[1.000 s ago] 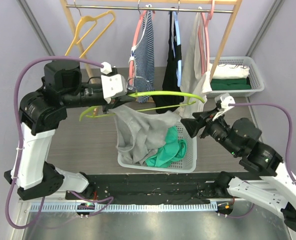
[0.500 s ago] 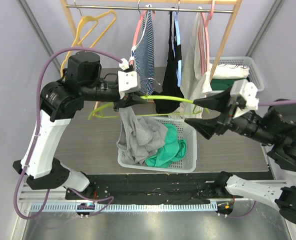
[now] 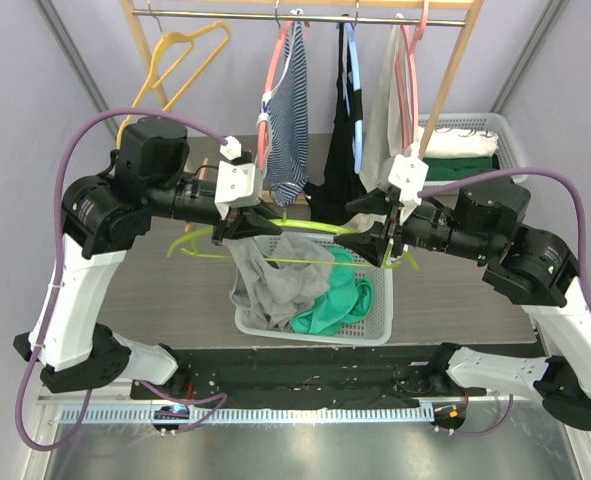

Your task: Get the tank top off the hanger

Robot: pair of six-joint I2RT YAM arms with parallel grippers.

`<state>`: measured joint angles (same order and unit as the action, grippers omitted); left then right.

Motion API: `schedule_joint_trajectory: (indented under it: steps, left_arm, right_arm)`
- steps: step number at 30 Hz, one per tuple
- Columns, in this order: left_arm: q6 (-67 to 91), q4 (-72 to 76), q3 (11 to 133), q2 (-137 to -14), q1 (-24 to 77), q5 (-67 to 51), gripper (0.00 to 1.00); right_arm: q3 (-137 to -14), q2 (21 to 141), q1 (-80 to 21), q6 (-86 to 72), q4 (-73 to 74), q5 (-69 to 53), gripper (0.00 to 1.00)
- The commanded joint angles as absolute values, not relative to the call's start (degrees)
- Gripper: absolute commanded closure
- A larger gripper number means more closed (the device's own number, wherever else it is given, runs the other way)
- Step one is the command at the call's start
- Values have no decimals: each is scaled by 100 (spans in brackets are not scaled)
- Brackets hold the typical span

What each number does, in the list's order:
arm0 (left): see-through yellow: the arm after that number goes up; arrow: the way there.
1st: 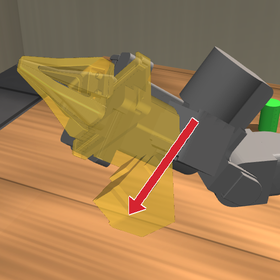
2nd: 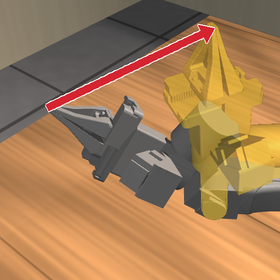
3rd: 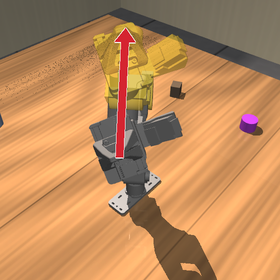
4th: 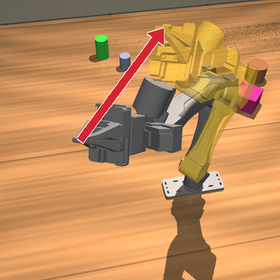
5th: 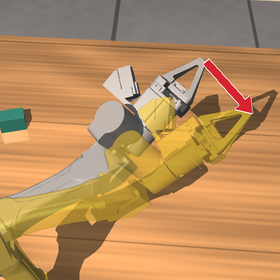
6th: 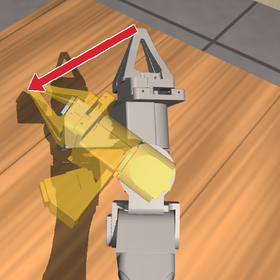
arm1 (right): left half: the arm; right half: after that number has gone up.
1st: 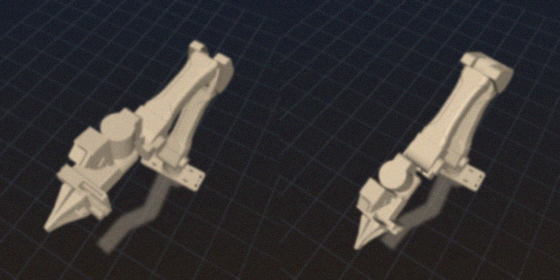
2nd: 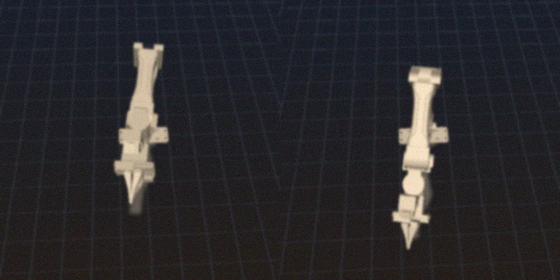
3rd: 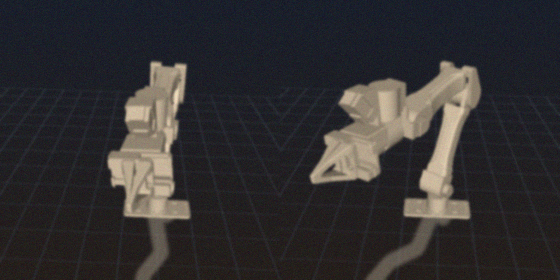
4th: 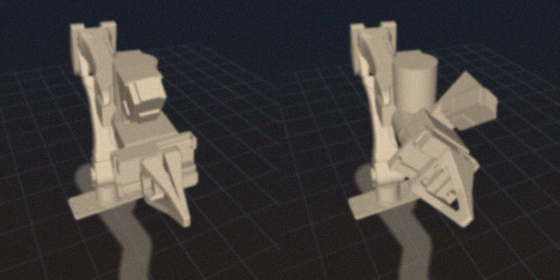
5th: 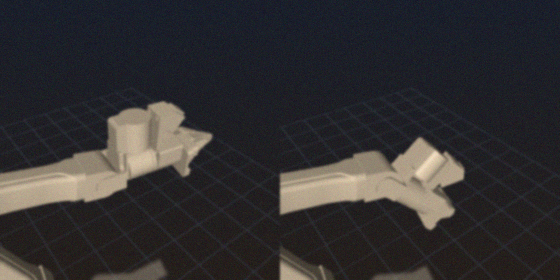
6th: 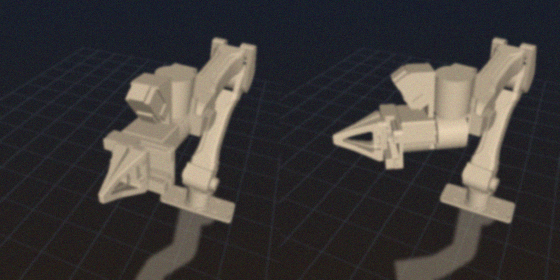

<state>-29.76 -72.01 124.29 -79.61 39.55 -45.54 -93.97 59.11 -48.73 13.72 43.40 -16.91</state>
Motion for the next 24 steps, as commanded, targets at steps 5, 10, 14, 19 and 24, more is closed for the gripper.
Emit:
schedule_joint_trajectory:
  steps: [5,10,14,19,24]
  left_arm:
    - [-2857,-7137,12515,-7822,3946,-5027,100]
    - [-2909,-7137,12533,-7857,3981,-4966,100]
    - [-2953,-7032,12577,-7884,3981,-4825,100]
    - [-2918,-6637,12621,-7936,3981,-4361,93]
    - [-2672,-6153,12761,-7928,3981,-3736,5]
  right_arm:
    - [-9448,5915,-4852,1459,4377,-2083,45]
    - [-9431,6003,-4860,1503,4465,-2162,62]
    - [-9413,6021,-4860,1485,4474,-2215,90]
    - [-9308,5915,-4860,1503,4308,-2057,99]
    - [-8817,5372,-4860,1643,3727,-1206,99]
